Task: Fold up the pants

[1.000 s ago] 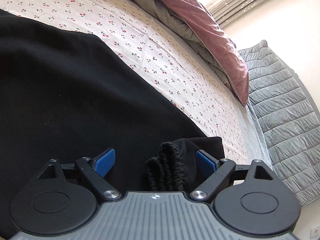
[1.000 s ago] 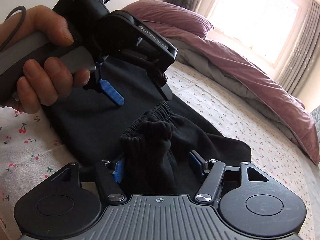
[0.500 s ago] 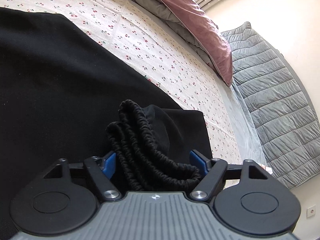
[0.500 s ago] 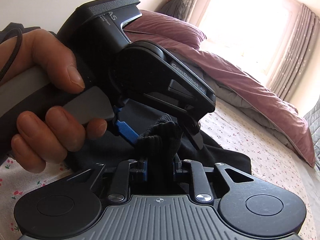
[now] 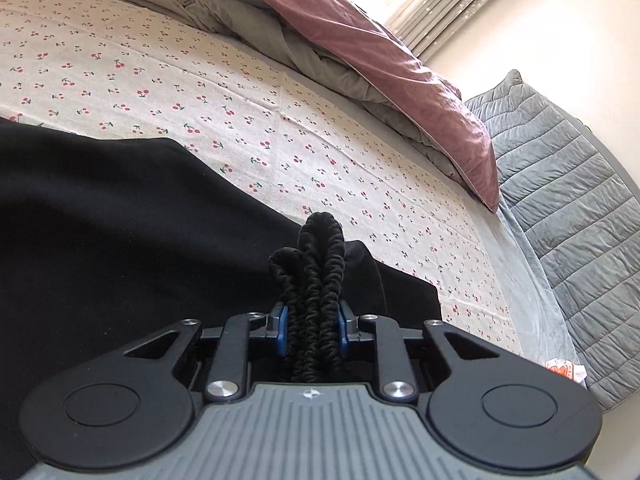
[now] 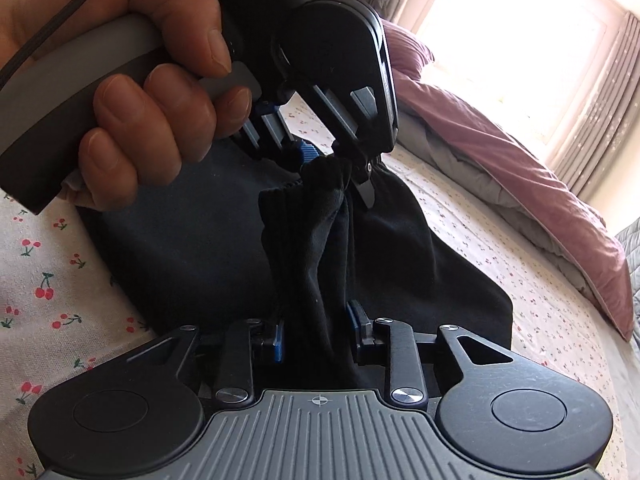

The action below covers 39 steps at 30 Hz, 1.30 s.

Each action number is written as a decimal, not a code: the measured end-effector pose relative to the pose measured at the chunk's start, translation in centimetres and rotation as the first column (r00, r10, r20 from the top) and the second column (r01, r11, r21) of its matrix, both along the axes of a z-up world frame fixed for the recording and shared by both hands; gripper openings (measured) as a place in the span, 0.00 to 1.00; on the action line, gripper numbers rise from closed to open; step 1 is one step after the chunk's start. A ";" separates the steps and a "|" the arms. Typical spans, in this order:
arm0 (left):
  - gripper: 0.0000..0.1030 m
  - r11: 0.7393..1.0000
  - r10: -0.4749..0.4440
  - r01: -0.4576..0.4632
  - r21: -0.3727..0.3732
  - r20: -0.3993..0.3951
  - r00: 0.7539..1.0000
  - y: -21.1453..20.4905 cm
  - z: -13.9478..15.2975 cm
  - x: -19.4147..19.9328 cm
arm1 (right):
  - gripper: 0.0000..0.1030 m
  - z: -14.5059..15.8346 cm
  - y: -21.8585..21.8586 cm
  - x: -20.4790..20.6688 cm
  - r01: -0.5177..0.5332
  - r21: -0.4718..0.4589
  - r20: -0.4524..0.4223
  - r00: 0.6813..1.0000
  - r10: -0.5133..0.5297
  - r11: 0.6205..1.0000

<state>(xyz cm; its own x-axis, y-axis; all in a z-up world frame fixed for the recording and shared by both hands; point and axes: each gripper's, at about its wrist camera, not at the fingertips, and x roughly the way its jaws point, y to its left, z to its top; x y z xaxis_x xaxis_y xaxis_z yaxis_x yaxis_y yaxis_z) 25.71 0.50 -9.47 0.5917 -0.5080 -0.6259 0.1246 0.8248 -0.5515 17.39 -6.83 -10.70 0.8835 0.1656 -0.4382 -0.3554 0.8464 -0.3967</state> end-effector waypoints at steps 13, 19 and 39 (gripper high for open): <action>0.21 0.994 0.086 -0.083 0.076 -0.034 0.996 3.4 -0.3 -0.2 | 0.41 -0.2 0.3 1.0 -0.008 -0.007 -0.024 1.000 0.008 1.000; 0.21 0.989 0.113 -0.108 0.105 -0.042 0.993 4.0 -0.8 -0.1 | 0.41 -0.1 -0.3 1.8 -0.011 0.002 -0.036 0.999 0.011 1.000; 0.21 0.984 0.112 -0.106 0.146 -0.039 0.993 4.5 -0.8 0.3 | 0.41 0.5 -0.2 2.5 -0.022 0.029 -0.067 0.998 0.024 0.999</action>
<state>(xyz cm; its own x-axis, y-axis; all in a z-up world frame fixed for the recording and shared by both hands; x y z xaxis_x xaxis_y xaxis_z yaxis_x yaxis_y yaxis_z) 26.00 5.02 -10.27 0.6068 -0.3449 -0.7161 0.0062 0.9030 -0.4296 19.89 -6.99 -10.21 0.8483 0.1982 -0.4911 -0.3995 0.8483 -0.3477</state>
